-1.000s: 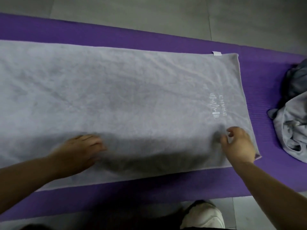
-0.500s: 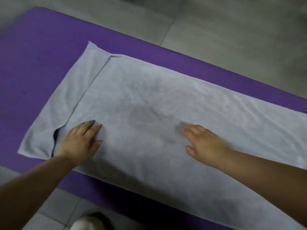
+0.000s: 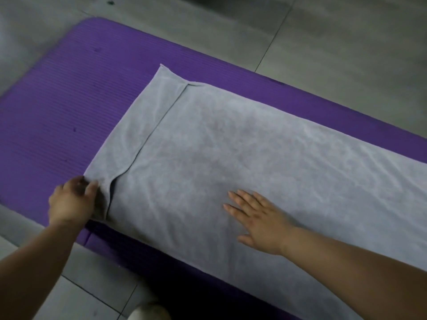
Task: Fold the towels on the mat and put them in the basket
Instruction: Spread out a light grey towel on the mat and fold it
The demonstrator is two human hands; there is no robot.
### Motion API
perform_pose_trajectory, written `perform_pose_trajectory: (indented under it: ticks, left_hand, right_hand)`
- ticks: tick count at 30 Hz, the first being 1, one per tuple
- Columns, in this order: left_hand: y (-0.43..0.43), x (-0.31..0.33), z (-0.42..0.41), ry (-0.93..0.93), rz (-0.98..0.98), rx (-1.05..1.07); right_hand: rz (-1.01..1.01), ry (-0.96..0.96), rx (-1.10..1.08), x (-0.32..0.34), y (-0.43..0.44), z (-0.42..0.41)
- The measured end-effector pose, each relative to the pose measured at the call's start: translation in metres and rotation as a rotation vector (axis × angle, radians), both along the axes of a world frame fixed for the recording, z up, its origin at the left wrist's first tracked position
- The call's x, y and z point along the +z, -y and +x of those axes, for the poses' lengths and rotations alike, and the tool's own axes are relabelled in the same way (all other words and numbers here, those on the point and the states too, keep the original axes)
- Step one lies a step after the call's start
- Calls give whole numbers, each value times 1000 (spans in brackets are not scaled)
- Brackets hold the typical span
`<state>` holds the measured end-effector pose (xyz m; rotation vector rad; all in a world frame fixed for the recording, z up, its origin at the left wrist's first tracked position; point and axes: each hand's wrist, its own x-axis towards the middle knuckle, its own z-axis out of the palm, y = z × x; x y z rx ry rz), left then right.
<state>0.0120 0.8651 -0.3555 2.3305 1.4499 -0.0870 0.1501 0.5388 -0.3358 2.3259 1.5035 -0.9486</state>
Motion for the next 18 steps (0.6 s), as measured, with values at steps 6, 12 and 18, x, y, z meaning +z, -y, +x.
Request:
perform_pose_trajectory:
  ticks: [6, 12, 18]
  left_hand:
    - [-3, 6, 1, 129, -193, 150]
    - [89, 62, 48, 417, -550, -70]
    - [197, 72, 62, 294, -1173, -512]
  right_hand:
    - [86, -50, -110, 2, 6, 3]
    - [582, -318, -811, 24, 2, -7]
    - [707, -729, -1319, 34, 2, -24]
